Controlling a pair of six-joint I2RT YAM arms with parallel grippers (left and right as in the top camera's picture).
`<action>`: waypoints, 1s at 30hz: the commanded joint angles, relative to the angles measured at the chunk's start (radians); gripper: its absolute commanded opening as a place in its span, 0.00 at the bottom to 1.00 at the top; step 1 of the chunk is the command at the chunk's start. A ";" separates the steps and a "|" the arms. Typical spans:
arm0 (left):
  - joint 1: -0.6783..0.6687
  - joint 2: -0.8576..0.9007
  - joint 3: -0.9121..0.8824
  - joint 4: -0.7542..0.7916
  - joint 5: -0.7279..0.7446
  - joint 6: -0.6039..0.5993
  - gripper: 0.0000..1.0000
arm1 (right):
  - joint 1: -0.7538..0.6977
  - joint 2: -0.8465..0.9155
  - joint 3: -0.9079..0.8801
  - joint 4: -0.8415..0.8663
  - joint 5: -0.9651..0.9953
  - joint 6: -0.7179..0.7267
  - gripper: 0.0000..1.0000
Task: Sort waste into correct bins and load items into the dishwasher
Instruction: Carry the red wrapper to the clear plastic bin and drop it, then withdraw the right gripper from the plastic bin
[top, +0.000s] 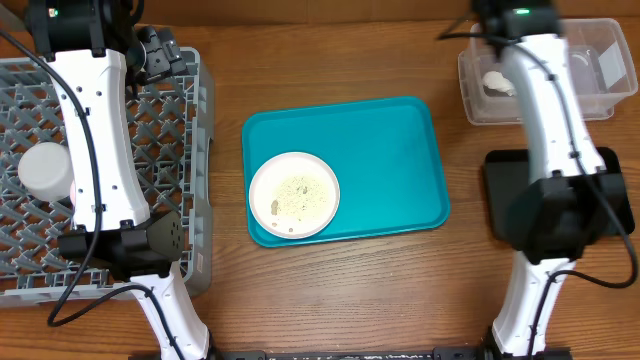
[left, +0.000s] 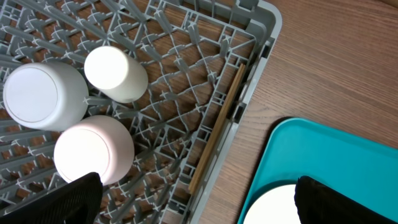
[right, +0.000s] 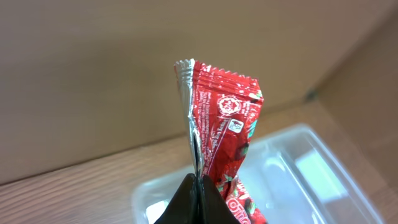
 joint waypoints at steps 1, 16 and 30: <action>0.003 0.008 -0.005 -0.002 -0.002 0.009 1.00 | -0.084 0.026 -0.029 -0.004 -0.189 0.181 0.16; 0.003 0.008 -0.005 -0.002 -0.002 0.008 1.00 | -0.224 -0.011 -0.051 -0.115 -0.524 0.240 1.00; 0.003 0.008 -0.005 -0.002 -0.002 0.008 1.00 | -0.224 -0.578 -0.051 -0.314 -0.769 0.333 1.00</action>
